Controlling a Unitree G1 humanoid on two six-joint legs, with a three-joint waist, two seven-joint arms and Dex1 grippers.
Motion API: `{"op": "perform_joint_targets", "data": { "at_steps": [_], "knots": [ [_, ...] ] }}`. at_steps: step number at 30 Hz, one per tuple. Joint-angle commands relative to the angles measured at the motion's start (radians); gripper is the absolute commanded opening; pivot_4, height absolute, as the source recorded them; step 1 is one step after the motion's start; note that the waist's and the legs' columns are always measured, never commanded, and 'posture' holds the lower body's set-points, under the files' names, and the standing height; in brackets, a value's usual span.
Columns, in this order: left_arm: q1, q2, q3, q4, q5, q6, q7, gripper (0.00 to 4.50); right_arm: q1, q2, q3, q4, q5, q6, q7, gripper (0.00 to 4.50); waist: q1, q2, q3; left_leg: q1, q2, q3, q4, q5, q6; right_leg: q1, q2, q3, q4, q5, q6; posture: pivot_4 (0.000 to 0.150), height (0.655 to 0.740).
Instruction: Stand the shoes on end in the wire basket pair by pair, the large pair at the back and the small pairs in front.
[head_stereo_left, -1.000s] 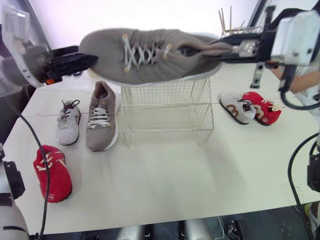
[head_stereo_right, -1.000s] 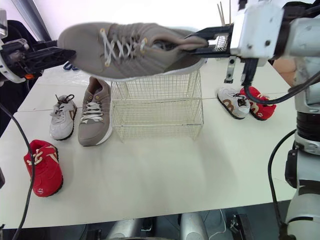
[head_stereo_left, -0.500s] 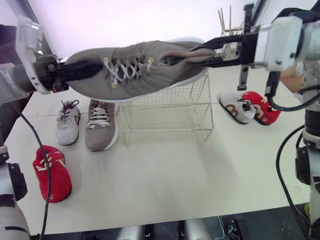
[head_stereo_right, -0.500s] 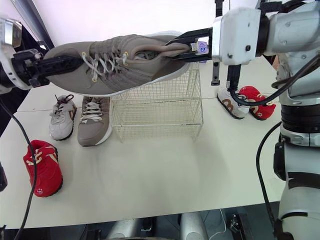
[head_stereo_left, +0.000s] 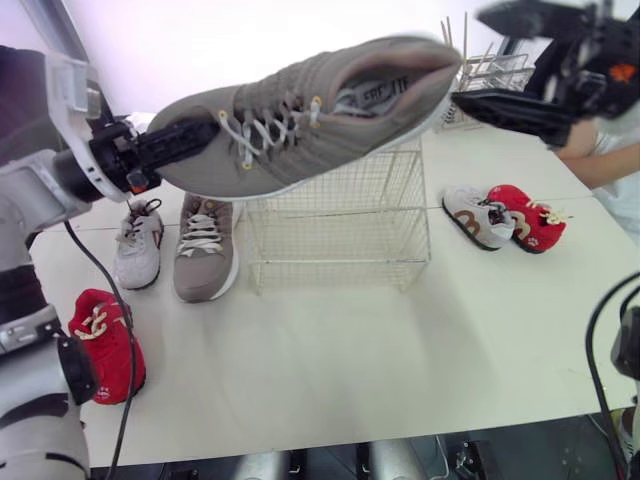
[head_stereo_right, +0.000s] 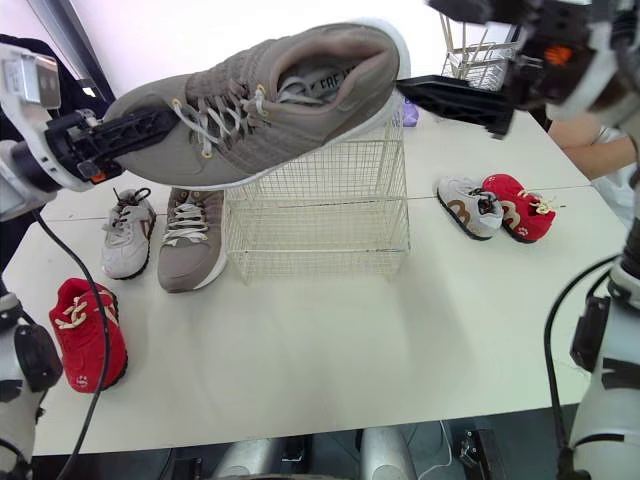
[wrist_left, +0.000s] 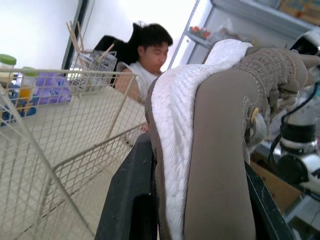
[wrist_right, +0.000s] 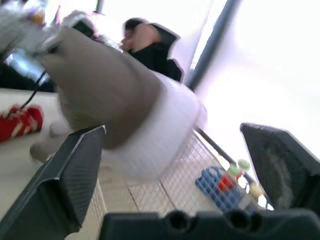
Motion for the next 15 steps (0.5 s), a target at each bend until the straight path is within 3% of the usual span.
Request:
{"op": "perform_joint_targets", "data": {
  "at_steps": [1,4,9,15],
  "knots": [
    [0.010,-0.047,0.098,-0.105,-0.137,-0.003,0.112,0.76,0.129,0.092,-0.182,-0.074,0.198,0.173,-0.177,4.46,0.000,0.000,0.000,0.000,0.000,0.000,0.000,0.000,0.000,0.000,0.000,0.000,0.000,0.000,0.000,0.150,0.7400],
    [0.027,-0.078,0.109,-0.141,-0.201,-0.006,0.182,0.76,0.208,0.190,-0.225,-0.158,0.326,0.229,-0.301,4.46,-0.005,0.000,0.000,0.000,0.001,0.000,0.000,0.002,0.001,0.000,0.001,0.000,0.002,0.000,0.000,0.150,0.7400],
    [0.039,-0.111,0.089,-0.166,-0.255,-0.033,0.253,0.76,0.215,0.344,-0.161,-0.267,0.481,0.230,-0.466,4.46,-0.004,0.002,0.000,0.001,0.001,0.000,-0.001,0.003,-0.001,-0.001,0.002,0.001,0.003,0.000,0.000,0.150,0.7400],
    [0.051,-0.134,0.053,-0.184,-0.280,-0.061,0.283,0.76,0.123,0.447,-0.048,-0.289,0.513,0.163,-0.547,4.46,-0.001,0.001,0.000,0.001,0.000,0.000,0.001,0.003,-0.001,-0.001,0.002,0.001,0.003,0.000,0.000,0.150,0.7400]
  ]
}}
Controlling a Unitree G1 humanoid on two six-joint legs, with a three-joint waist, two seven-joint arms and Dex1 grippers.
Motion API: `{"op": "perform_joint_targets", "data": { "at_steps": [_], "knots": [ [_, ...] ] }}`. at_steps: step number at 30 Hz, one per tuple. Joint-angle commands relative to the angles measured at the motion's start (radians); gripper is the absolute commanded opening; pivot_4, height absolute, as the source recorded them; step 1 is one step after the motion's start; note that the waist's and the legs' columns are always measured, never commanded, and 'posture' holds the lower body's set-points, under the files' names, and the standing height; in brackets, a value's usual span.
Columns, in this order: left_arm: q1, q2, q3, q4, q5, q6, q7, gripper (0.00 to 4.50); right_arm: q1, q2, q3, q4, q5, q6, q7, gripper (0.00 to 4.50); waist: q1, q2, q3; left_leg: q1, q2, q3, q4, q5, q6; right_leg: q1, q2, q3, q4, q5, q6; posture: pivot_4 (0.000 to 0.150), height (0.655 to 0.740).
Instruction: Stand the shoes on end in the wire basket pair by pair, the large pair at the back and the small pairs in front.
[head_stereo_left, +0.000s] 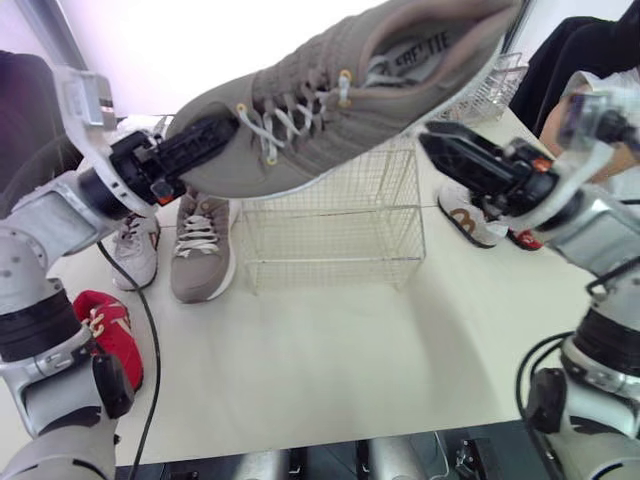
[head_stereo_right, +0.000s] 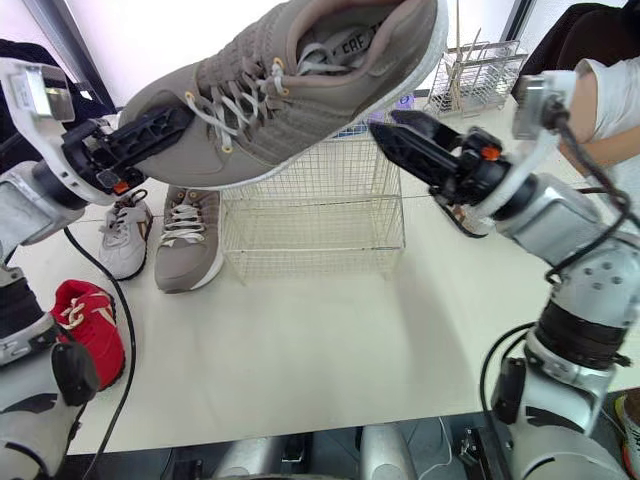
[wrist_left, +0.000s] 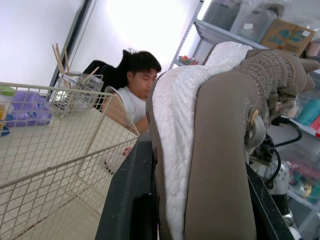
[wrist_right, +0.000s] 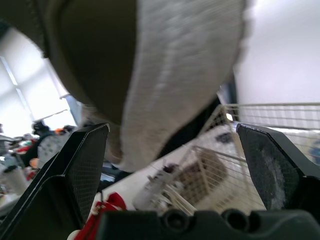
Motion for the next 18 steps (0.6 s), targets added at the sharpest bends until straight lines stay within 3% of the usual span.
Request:
{"op": "perform_joint_targets", "data": {
  "at_steps": [1,9,12,14,16,18],
  "knots": [
    [-0.006,-0.002,0.002,-0.038,-0.046,-0.050,0.007,0.76,-0.066,0.016,0.024,-0.023,0.034,-0.056,-0.024,4.46,0.002,0.000,0.000,0.000,0.000,0.000,0.000,0.000,0.000,0.000,0.000,0.000,0.000,0.000,0.000,0.150,0.7400],
    [0.031,-0.019,-0.033,-0.077,-0.057,-0.100,0.039,0.76,-0.156,0.096,0.118,0.018,-0.012,-0.153,-0.044,4.46,-0.003,0.000,0.000,0.000,0.000,0.000,0.000,0.001,-0.001,0.000,0.000,0.000,-0.001,0.000,0.000,0.150,0.7400],
    [0.057,-0.011,-0.042,-0.100,-0.060,-0.114,0.045,0.76,-0.164,0.109,0.135,0.037,-0.022,-0.174,-0.035,3.63,-0.002,0.000,0.000,0.000,0.000,0.000,-0.001,0.001,-0.001,0.000,0.000,0.000,-0.001,0.000,0.000,0.150,0.7400],
    [0.081,0.007,-0.059,-0.122,-0.033,-0.125,0.038,0.76,-0.170,0.112,0.139,0.047,-0.026,-0.183,-0.031,2.65,-0.003,0.000,0.000,0.000,0.000,0.000,0.000,0.000,-0.001,0.000,0.000,0.000,-0.001,0.000,0.000,0.150,0.7400],
    [0.100,0.025,-0.082,-0.134,-0.005,-0.137,0.038,0.76,-0.177,0.112,0.139,0.056,-0.026,-0.190,-0.026,2.01,-0.003,0.000,0.000,0.000,0.000,0.000,-0.001,0.001,-0.001,0.000,0.000,0.000,-0.001,0.000,0.000,0.150,0.7400],
    [0.120,0.047,-0.106,-0.148,0.014,-0.138,0.024,0.76,-0.183,0.105,0.139,0.067,-0.034,-0.194,-0.018,1.87,-0.003,0.000,0.000,0.000,0.000,0.000,-0.001,0.001,-0.001,0.000,0.000,0.000,-0.001,0.000,0.000,0.150,0.7400]
  ]
}}
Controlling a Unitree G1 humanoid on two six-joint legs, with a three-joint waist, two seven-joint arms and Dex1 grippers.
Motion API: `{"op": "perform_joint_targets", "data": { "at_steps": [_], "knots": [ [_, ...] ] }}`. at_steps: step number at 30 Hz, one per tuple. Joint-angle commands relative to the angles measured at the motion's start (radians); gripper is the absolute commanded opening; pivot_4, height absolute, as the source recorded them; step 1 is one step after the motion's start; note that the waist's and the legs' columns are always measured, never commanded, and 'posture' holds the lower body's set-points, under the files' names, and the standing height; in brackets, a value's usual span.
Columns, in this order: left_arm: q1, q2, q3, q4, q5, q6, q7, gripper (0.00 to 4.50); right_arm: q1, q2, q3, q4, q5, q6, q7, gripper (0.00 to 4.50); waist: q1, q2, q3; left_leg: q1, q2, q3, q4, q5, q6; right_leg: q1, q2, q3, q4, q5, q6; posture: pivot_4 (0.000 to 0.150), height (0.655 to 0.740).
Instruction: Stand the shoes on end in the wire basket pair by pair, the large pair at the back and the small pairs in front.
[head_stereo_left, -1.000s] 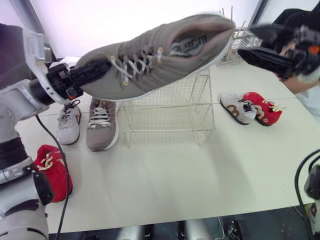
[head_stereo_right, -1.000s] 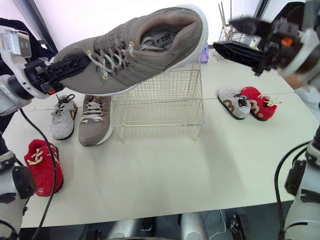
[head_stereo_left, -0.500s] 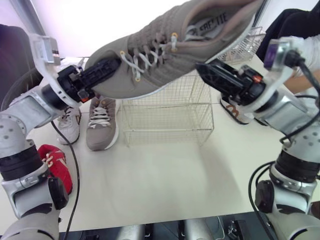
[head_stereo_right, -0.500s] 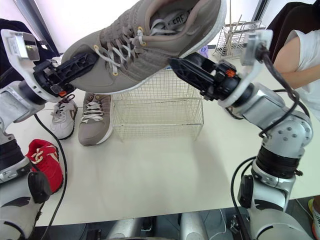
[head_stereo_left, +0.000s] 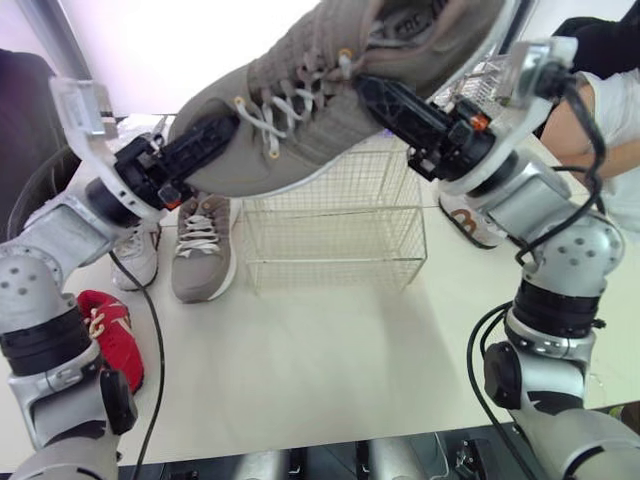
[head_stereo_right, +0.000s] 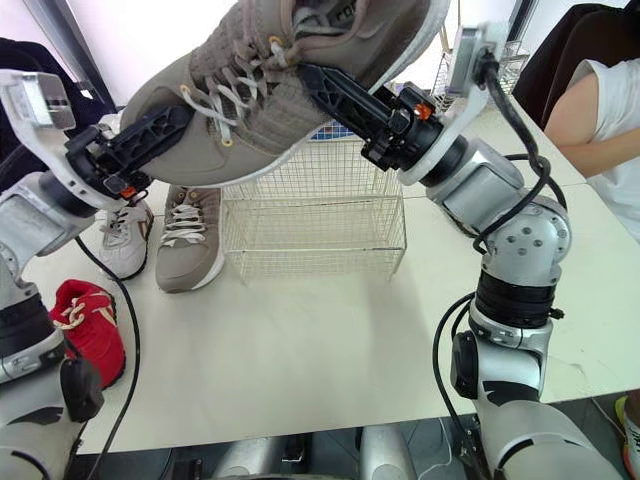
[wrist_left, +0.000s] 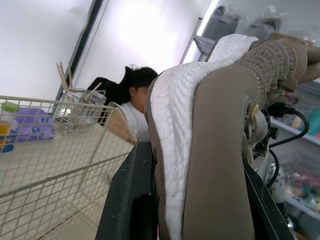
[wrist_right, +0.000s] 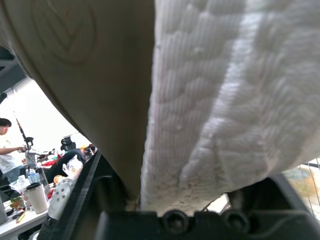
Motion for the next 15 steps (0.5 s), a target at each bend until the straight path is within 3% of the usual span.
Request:
{"op": "perform_joint_targets", "data": {
  "at_steps": [1,8,9,15],
  "knots": [
    [0.030,0.051,-0.074,-0.066,0.051,0.008,-0.023,0.76,-0.061,-0.005,-0.002,-0.020,0.005,-0.039,0.025,1.87,-0.001,0.000,0.000,0.000,0.000,0.000,0.000,0.000,0.000,0.000,0.000,0.000,0.000,0.000,0.000,0.150,0.7400],
    [0.076,0.194,-0.112,-0.076,0.123,-0.012,-0.139,4.23,-0.158,-0.160,0.023,0.069,-0.059,-0.013,0.189,1.87,-0.001,0.000,0.000,0.000,0.000,0.000,-0.001,-0.001,0.001,0.000,0.000,0.000,-0.001,0.000,0.000,0.150,0.7400],
    [0.087,0.221,-0.111,-0.069,0.143,-0.021,-0.168,4.44,-0.180,-0.199,0.034,0.098,-0.082,-0.015,0.243,1.87,-0.002,0.000,0.000,0.000,0.000,0.000,-0.001,-0.001,0.001,0.000,0.000,0.000,-0.001,0.000,0.000,0.150,0.7400],
    [0.117,0.321,-0.131,-0.009,0.280,-0.099,-0.306,4.44,-0.428,-0.417,0.194,0.473,-0.401,-0.210,0.646,1.87,-0.003,0.002,0.001,0.000,0.000,0.001,-0.002,-0.002,0.002,0.000,-0.001,0.000,-0.003,-0.002,-0.004,0.150,0.7400]
  ]
}}
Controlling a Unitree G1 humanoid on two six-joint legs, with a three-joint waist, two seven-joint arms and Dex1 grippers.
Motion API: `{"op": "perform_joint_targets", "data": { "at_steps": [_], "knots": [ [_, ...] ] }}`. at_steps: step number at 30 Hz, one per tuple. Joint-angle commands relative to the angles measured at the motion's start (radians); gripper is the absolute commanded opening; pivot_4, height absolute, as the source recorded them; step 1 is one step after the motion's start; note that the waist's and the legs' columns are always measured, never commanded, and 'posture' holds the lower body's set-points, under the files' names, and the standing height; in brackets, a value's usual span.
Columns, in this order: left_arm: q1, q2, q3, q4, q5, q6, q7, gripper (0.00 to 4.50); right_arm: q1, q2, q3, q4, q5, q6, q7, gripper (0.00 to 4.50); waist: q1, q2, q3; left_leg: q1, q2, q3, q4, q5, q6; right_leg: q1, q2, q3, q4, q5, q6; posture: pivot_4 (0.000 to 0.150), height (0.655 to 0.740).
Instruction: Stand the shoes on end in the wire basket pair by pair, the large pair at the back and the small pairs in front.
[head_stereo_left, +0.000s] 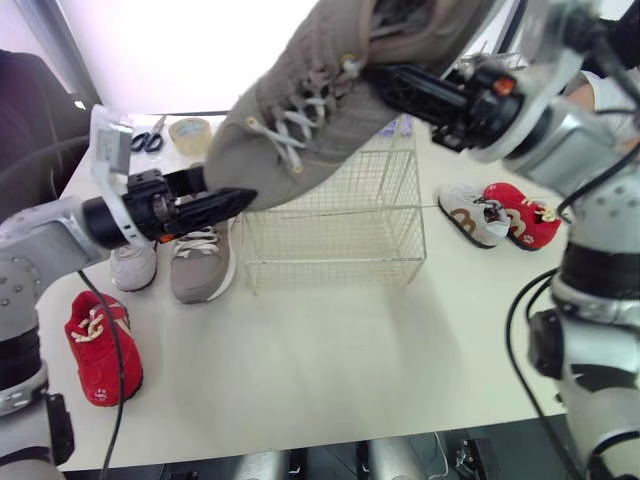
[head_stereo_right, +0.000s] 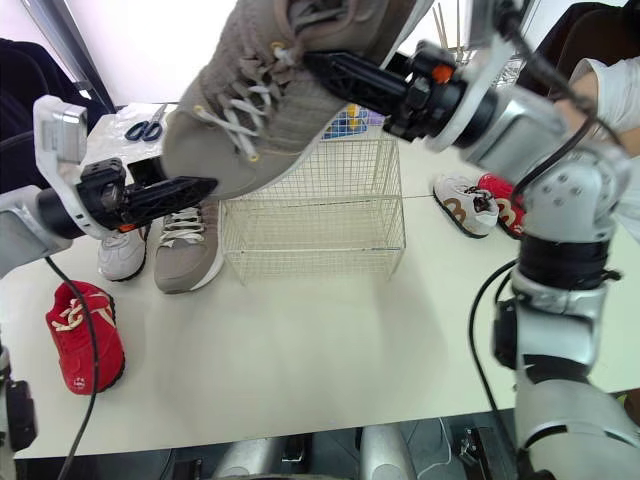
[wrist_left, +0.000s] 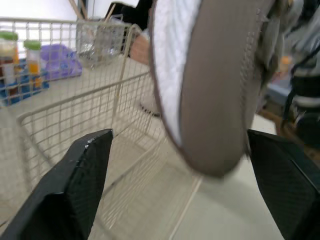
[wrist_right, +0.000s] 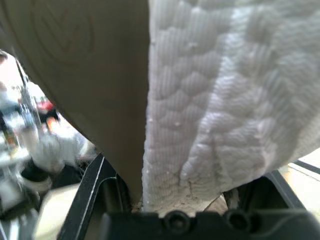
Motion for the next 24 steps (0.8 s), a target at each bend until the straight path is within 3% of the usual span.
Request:
{"op": "perform_joint_targets", "data": {
  "at_steps": [1,4,10,14,24],
  "knots": [
    [-0.005,0.033,0.004,0.025,0.069,-0.060,-0.068,4.44,-0.204,-0.075,0.066,0.264,-0.208,-0.197,0.239,1.87,-0.001,0.000,0.000,0.000,0.000,0.000,0.000,0.000,0.000,0.000,0.000,0.000,0.000,0.000,0.000,0.150,0.7400],
    [-0.004,0.021,-0.006,0.023,0.099,-0.084,-0.080,4.44,-0.412,-0.074,0.159,0.588,-0.416,-0.423,0.388,1.87,-0.004,0.000,0.000,0.000,0.000,0.000,-0.001,-0.001,-0.001,0.000,0.000,0.000,-0.001,0.000,0.000,0.150,0.7400],
    [0.025,-0.011,-0.004,-0.025,0.119,-0.098,-0.066,4.44,-0.656,-0.025,0.201,0.991,-0.641,-0.692,0.487,1.87,-0.007,0.000,0.001,-0.001,0.000,0.001,-0.005,0.001,-0.007,-0.003,0.000,0.000,-0.001,0.002,0.003,0.150,0.7400],
    [0.050,-0.023,0.015,-0.061,0.119,-0.100,-0.042,4.44,-0.706,-0.007,0.255,1.114,-0.794,-0.827,0.511,1.87,-0.007,0.000,0.001,-0.001,0.000,0.001,-0.008,0.003,-0.011,-0.005,0.000,0.000,-0.001,0.002,0.003,0.150,0.7400],
    [0.081,-0.035,0.055,-0.119,0.092,-0.091,0.012,4.44,-0.697,0.084,0.296,1.200,-0.988,-0.964,0.568,1.87,-0.003,0.000,0.001,0.000,0.000,0.000,-0.013,0.007,-0.016,-0.008,0.001,0.000,0.002,0.002,0.003,0.150,0.7400]
  ]
}}
